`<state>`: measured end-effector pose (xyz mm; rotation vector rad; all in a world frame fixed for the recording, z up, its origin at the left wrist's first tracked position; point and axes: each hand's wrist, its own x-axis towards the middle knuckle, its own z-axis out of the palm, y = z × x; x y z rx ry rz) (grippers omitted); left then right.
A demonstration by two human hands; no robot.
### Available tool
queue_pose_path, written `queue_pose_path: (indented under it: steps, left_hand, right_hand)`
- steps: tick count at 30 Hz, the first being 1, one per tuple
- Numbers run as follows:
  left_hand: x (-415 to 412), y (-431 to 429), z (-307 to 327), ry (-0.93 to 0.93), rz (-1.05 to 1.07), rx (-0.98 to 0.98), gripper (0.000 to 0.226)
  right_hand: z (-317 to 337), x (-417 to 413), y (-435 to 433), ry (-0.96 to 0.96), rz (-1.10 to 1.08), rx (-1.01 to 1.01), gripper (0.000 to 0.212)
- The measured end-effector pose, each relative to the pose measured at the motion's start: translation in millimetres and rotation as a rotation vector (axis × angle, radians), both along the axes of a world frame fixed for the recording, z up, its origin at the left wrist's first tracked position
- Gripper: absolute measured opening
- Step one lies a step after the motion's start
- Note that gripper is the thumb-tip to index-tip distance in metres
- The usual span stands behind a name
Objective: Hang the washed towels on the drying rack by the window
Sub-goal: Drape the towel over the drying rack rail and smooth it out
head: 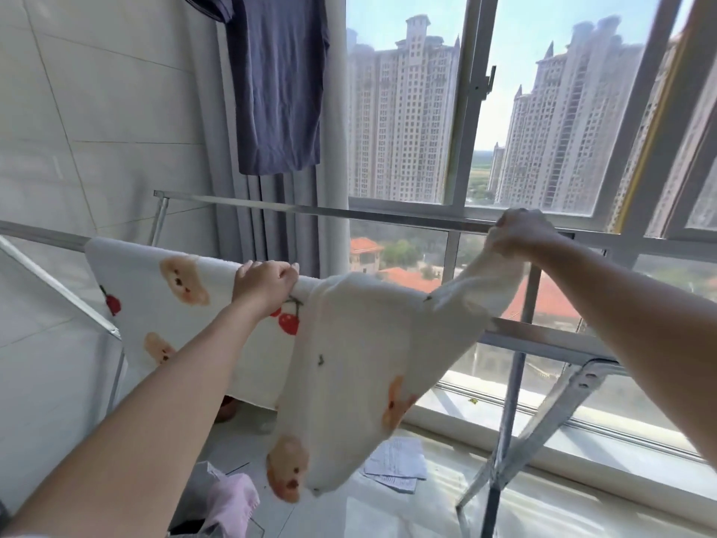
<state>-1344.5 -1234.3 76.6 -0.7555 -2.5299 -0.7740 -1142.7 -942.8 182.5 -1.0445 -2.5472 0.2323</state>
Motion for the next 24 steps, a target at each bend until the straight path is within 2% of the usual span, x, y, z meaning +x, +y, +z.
queue_pose_path:
  steps: [3,5,7,9,12,16,18,21,24]
  left_hand:
    - [15.8,14.5,6.3,0.004,-0.039,0.011,0.045]
    - [30.7,29.0,10.4,-0.036,-0.151,0.035,0.041]
    - [42.0,38.4,12.1,-0.089,-0.257,0.057,0.042]
    - [44.6,39.9,11.5,-0.147,-0.3,0.084,0.043]
    - [40.5,33.1,10.5,-0.254,-0.317,0.142,0.042]
    - [39.9,31.7,10.0,-0.276,-0.296,0.129,0.038]
    - [41.2,31.5,8.3,-0.265,-0.26,0.115,0.037]
    - [42.9,30.5,6.5,-0.253,-0.247,0.105,0.037]
    - [47.1,31.9,7.1,-0.23,-0.254,0.082,0.04]
  right_hand:
    - [4.2,-2.6,-18.8,-0.018,0.245,-0.035,0.036]
    - [5.3,-8.1,-49.3,-0.07,0.477,-0.28,0.033]
    - [0.4,-19.4,-79.5,-0.264,0.602,-0.453,0.038]
    - [-9.1,-32.8,-99.4,-0.419,0.622,-0.402,0.045]
    - [-20.2,-44.0,-105.0,-0.447,0.635,-0.209,0.049]
    - [-16.7,-35.8,-81.6,-0.331,0.609,-0.259,0.031]
    - [-13.2,-27.6,-66.6,-0.211,0.528,-0.199,0.026]
    - [-16.2,-16.2,-39.0,0.039,0.292,-0.022,0.024]
    - [-24.2,-1.2,-13.7,0.206,0.044,-0.114,0.022]
